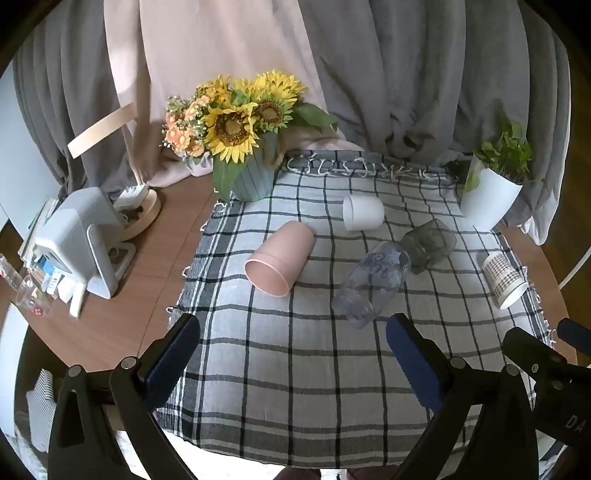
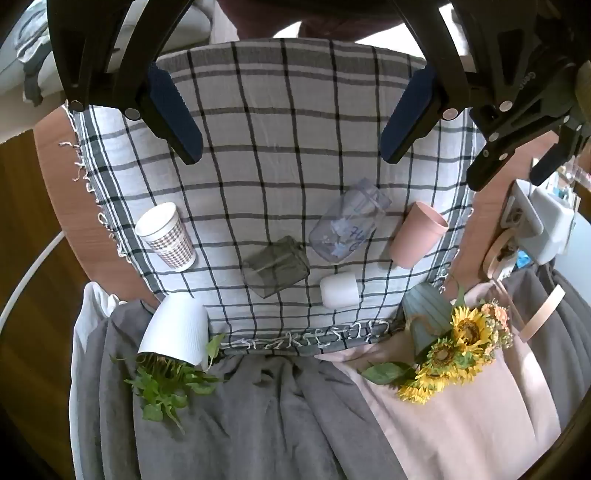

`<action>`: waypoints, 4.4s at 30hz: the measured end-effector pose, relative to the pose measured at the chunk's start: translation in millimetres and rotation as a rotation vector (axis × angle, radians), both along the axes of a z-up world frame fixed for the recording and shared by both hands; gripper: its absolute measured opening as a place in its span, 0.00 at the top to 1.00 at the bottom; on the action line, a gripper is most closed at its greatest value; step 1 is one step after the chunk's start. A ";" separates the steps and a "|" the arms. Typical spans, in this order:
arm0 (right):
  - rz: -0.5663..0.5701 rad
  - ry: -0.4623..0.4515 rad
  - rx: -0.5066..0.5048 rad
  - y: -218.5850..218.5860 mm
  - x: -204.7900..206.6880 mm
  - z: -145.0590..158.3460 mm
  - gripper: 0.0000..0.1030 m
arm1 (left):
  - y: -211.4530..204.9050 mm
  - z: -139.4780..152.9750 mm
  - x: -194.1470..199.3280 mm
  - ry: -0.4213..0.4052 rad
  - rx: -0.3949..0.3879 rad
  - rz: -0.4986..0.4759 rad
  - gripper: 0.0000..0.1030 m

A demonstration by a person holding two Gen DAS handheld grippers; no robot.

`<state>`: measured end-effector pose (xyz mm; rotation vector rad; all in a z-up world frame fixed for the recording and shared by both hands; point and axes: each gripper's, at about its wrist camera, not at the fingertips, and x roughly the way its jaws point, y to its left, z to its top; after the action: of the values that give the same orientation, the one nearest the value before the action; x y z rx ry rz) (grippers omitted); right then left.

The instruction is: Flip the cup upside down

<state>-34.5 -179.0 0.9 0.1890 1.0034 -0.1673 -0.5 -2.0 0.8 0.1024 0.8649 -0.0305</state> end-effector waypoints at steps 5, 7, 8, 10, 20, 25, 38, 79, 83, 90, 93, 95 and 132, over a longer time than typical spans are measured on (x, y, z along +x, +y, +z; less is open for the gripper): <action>0.004 -0.004 0.001 0.8 0.4 -0.5 0.06 | 4.3 -8.6 -5.7 0.000 -0.026 0.001 0.00; 0.003 -0.004 0.002 0.7 0.7 -1.2 0.06 | 5.5 -6.8 -3.3 0.007 -0.027 0.002 0.00; 0.003 -0.005 0.002 0.7 0.9 -1.5 0.06 | 6.0 -6.3 -2.3 0.007 -0.027 0.002 0.00; 0.009 -0.005 0.004 9.3 1.7 -1.5 0.06 | 7.9 -8.2 -3.6 0.003 -0.031 0.006 0.00; 0.022 -0.012 0.002 3.0 2.6 -0.7 0.06 | 12.2 1.6 -2.1 0.005 -0.037 0.017 0.00; 0.024 -0.014 0.002 3.9 3.9 -0.6 0.06 | 11.1 2.6 -2.3 0.007 -0.033 0.019 0.00; 0.025 -0.012 0.003 4.7 5.5 -0.2 0.06 | 12.5 -0.5 -1.3 0.010 -0.032 0.022 0.00; 0.025 -0.007 0.004 6.1 7.4 -3.8 0.06 | 14.0 -10.1 1.2 0.023 -0.031 0.024 0.00; 0.025 -0.008 0.004 6.1 7.8 -4.2 0.06 | 14.7 -13.4 2.9 0.029 -0.031 0.027 0.00; 0.025 -0.007 0.004 7.0 9.6 -5.1 0.06 | 14.5 -13.3 6.3 0.035 -0.029 0.030 0.00; 0.025 -0.006 0.005 7.0 10.4 -5.4 0.06 | 15.6 -12.7 10.2 0.043 -0.028 0.032 0.00; 0.025 -0.004 0.005 7.9 11.0 -5.6 0.06 | 15.9 -12.5 12.6 0.045 -0.025 0.033 0.00; -0.335 0.221 0.171 22.6 111.1 -78.3 0.06 | 20.0 -106.8 186.2 0.429 0.048 -0.299 0.01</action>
<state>76.6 -156.4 -77.4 0.5039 1.2020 -0.4154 185.7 18.0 -106.0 0.2765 1.2732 -0.3212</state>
